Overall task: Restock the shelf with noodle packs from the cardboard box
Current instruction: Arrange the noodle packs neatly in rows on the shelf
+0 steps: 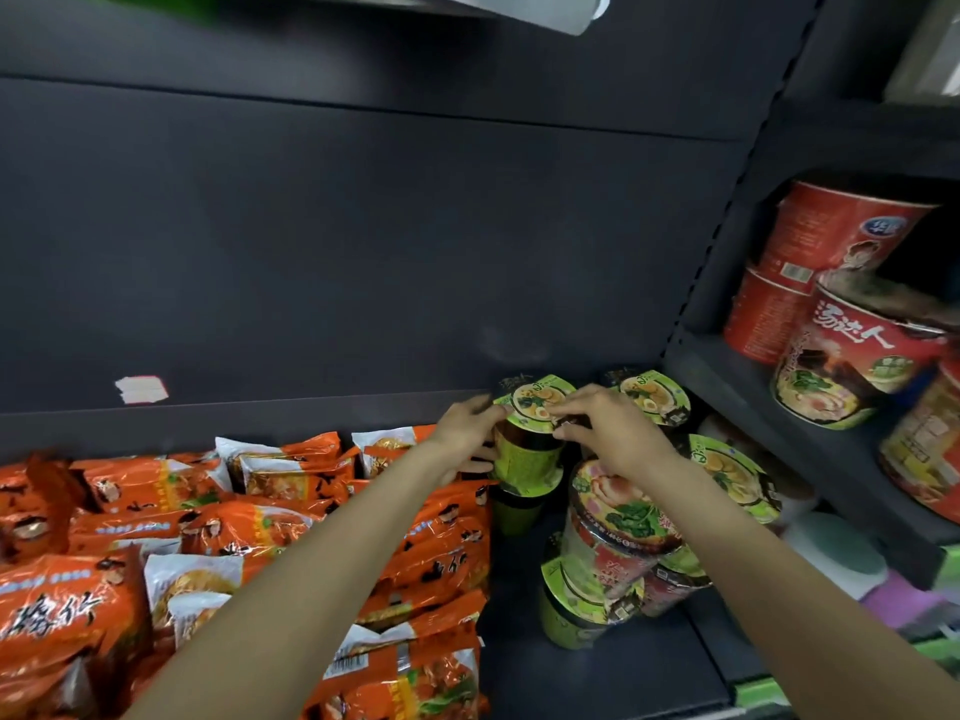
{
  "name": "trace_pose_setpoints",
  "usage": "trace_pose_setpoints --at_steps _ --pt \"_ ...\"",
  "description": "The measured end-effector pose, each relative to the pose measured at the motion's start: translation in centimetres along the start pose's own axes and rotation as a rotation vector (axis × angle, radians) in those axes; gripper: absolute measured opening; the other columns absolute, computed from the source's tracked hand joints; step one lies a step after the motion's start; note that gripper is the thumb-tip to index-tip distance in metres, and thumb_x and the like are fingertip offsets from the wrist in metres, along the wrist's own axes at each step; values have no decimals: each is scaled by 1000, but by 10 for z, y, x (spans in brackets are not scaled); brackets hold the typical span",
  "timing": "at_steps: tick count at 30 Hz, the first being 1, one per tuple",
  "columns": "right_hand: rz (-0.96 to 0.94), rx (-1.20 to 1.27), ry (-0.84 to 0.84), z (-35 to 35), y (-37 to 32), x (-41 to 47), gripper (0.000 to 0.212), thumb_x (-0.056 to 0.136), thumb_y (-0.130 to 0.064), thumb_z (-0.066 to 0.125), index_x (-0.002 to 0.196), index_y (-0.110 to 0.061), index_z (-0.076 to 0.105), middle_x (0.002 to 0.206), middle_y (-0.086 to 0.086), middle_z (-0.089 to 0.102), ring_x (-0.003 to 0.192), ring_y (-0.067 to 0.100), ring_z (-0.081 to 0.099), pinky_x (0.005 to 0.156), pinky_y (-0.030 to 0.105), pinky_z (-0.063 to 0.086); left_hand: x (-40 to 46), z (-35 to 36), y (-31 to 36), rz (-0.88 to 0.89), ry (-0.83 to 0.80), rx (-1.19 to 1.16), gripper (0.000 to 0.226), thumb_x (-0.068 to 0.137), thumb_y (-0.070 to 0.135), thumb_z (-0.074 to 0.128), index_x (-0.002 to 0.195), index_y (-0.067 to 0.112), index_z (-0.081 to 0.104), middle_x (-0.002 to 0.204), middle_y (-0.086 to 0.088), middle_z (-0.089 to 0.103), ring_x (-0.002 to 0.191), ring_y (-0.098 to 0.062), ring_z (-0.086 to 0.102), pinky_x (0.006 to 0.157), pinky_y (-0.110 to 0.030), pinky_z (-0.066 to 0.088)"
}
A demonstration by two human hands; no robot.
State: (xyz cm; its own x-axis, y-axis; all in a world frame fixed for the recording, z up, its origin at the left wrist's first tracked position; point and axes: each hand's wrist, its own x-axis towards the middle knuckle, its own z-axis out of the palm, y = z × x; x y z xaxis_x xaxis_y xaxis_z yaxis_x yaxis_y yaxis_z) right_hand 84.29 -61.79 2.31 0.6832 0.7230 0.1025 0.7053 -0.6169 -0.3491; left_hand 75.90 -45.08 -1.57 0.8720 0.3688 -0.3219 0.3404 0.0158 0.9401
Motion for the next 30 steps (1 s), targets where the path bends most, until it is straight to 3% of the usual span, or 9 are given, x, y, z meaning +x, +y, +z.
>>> trace_pose_setpoints --at_steps 4,8,13,20,24,30 --pt "18 -12 3 -4 3 1 34 88 -28 63 122 -27 62 125 -3 53 115 17 52 93 37 47 5 3 3 7 -19 -2 47 92 40 55 135 25 45 121 -17 57 99 -30 62 73 -31 53" --pt "-6 -4 -25 -6 7 0 37 87 -29 65 123 -28 60 126 -2 51 121 16 46 101 34 40 5 1 -3 32 -33 9 49 93 44 51 135 22 45 124 -12 57 105 -26 61 81 -33 50" --pt "-32 -11 -32 -4 10 -1 41 87 -26 65 127 -26 57 138 -3 48 129 16 43 108 30 31 8 -4 -25 87 121 186 38 99 21 46 133 4 47 125 -16 57 115 -26 55 94 -32 42" --pt "-25 -66 -28 -6 8 -2 41 87 -30 65 127 -27 57 133 -4 53 122 16 50 103 33 40 13 -9 -45 125 94 569 38 94 10 50 133 9 51 133 -8 56 122 -19 52 98 -21 37" --pt "-27 -92 -35 -8 4 -1 42 87 -30 65 128 -26 57 129 -4 53 119 15 50 99 31 42 19 -7 -49 125 32 631 44 95 9 51 138 8 44 143 -7 46 131 -19 43 104 -21 31" --pt "20 -163 -21 -9 -2 -1 46 85 -38 65 129 -29 56 115 -1 54 113 18 50 89 31 43 25 -1 -46 136 -45 686 49 93 10 53 141 7 40 144 -9 44 131 -22 43 104 -25 34"
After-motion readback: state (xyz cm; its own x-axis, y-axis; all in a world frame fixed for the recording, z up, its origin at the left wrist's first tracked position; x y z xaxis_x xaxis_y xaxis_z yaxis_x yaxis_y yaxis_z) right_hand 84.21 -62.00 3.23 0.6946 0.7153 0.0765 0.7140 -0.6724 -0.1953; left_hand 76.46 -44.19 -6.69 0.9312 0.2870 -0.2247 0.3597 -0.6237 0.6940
